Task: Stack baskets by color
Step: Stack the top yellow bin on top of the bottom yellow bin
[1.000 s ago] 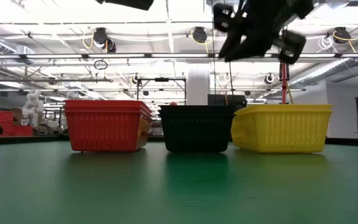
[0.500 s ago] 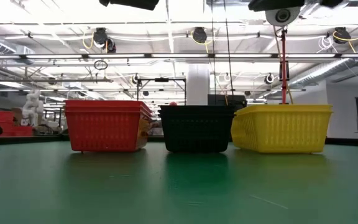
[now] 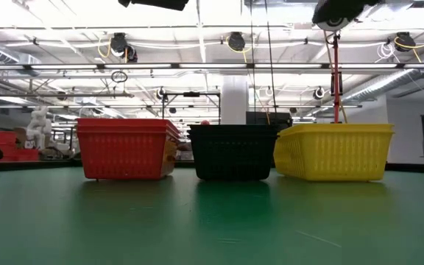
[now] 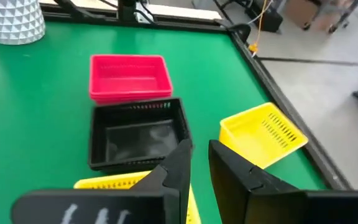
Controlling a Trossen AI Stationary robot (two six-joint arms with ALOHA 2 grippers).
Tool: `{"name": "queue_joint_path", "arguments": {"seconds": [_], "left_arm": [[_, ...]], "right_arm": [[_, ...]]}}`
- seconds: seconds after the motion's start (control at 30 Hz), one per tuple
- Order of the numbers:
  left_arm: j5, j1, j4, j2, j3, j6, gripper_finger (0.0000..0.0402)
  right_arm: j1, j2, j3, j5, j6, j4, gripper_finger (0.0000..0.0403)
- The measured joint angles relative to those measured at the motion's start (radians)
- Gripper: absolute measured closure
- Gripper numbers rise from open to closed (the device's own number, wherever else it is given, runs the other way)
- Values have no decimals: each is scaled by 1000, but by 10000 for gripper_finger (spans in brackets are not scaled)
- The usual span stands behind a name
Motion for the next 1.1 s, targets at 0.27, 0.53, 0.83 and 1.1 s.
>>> {"name": "queue_joint_path", "arguments": {"seconds": [0.27, 0.53, 0.83, 1.1], "left_arm": [[-3, 0, 11, 0, 0, 1, 261], [10, 24, 13, 5, -1, -49, 261], [44, 66, -3, 5, -1, -77, 261], [44, 94, -1, 5, -1, -87, 261]], "right_arm": [[1, -2, -164, 88, 49, 205, 351], [1, -3, -239, 97, 191, 269, 351], [0, -8, -239, 105, 345, 348, 351], [-2, -8, -239, 158, 393, 349, 351]]}}
